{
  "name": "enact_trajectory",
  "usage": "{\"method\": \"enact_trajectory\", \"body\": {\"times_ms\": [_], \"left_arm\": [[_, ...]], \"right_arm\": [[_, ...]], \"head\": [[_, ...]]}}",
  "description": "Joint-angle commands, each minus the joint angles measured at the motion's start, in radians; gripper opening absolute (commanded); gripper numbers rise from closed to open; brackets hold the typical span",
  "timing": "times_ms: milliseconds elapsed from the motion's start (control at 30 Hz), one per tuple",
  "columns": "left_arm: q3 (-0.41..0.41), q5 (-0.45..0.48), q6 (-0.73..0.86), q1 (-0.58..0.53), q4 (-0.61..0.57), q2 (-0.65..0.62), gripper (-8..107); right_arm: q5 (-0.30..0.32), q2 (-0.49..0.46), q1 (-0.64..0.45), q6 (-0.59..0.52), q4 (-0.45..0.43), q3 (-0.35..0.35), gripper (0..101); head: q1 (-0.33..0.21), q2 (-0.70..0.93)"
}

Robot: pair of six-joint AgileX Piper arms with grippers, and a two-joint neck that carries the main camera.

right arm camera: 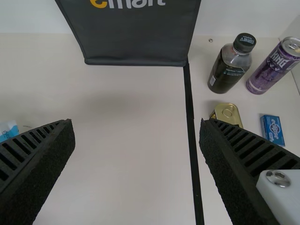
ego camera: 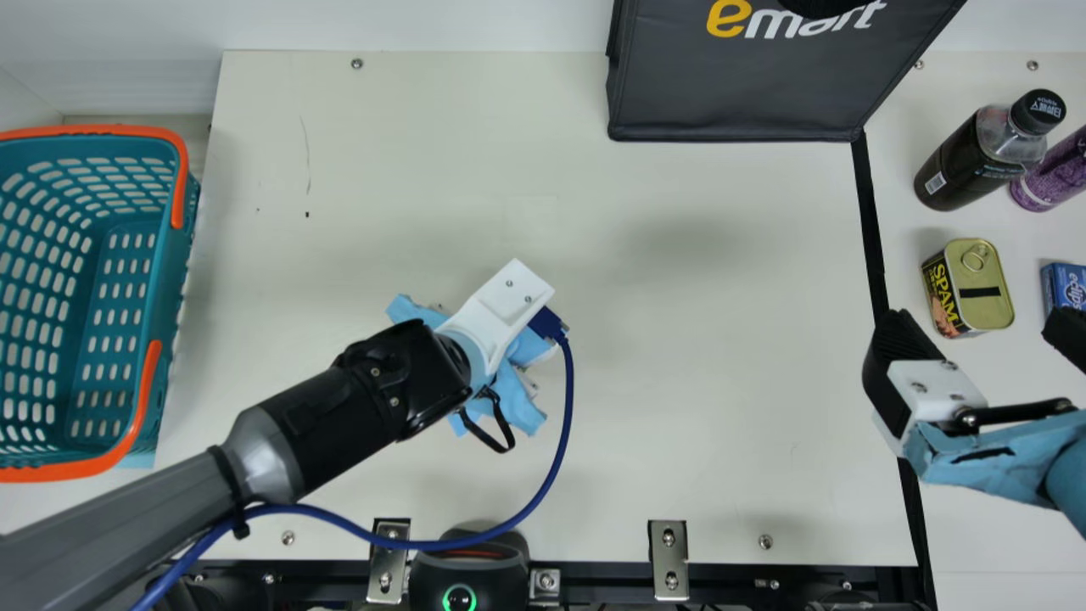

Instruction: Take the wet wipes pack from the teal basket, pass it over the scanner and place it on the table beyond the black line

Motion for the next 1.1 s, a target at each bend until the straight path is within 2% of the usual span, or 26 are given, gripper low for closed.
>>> {"method": "enact_trajectory", "body": {"times_ms": [0, 200, 633, 867, 1067], "left_arm": [[0.005, -0.017, 0.004, 0.001, -0.001, -0.002, -8], [0.036, -0.084, -0.001, 0.007, 0.013, -0.006, -8], [0.123, -0.235, -0.097, 0.017, 0.128, -0.003, -8], [0.130, -0.251, -0.099, 0.019, 0.125, -0.010, -8], [0.090, -0.219, -0.074, 0.016, 0.088, -0.006, -8]], "right_arm": [[0.000, 0.000, 0.000, 0.000, 0.000, 0.000, 95], [0.000, 0.000, 0.000, 0.000, 0.000, 0.000, 95], [0.000, 0.000, 0.000, 0.000, 0.000, 0.000, 95], [0.000, 0.000, 0.000, 0.000, 0.000, 0.000, 95], [0.000, 0.000, 0.000, 0.000, 0.000, 0.000, 95]], "head": [[-0.029, -0.001], [-0.029, -0.001], [-0.029, -0.001], [-0.029, -0.001], [-0.029, -0.001]]}}
